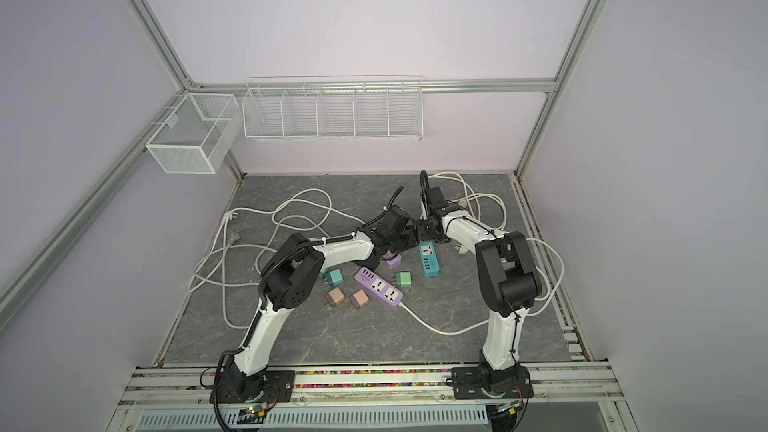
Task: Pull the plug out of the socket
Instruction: 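Grip the pink adapter and pull it off while the left gripper holds the strip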
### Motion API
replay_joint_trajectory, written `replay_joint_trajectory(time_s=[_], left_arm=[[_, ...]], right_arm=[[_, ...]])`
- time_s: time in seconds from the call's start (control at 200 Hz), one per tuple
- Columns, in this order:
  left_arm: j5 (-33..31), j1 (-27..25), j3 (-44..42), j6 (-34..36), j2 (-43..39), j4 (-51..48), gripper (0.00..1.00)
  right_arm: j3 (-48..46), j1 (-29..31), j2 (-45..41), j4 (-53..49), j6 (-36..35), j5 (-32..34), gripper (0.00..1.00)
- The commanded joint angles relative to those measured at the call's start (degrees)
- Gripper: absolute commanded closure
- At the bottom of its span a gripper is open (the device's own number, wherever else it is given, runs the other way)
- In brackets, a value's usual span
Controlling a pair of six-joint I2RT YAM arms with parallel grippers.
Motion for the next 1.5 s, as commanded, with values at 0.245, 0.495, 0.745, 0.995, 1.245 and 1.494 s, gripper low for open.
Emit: replay_joint_trajectory(time_s=[0.245, 0.495, 0.745, 0.995, 1.245, 1.494], left_arm=[[-1.6, -0.3, -1.6, -0.5, 1.4, -5.4, 0.69], [-2.2, -0.3, -1.2, -0.5, 1.4, -6.5, 0.7], [-2.4, -0.4, -0.7, -0.5, 1.4, -6.7, 0.71], [-2.1, -0.6, 0.1, -0.8, 2.6, -7.6, 0.71], [-2.0, -0.7, -2.2, -1.3, 2.1, -6.9, 0.73], [-2.0, -1.0, -2.1, -2.1, 3.3, -7.8, 0.74]], right_arm=[[1.2, -2.1, -3.5, -2.4, -0.8, -1.1, 0.93], [1.7, 1.6, -2.3, -2.5, -0.5, -0.8, 0.93], [1.0, -2.6, -5.5, -2.8, 0.1, -1.9, 0.93], [0.3, 0.5, -5.8, -1.1, 1.1, -3.4, 0.93], [-0.3, -2.3, -9.0, -0.8, 1.0, -2.3, 0.93], [-2.9, 0.3, -9.0, 3.0, 0.3, -3.9, 0.93]])
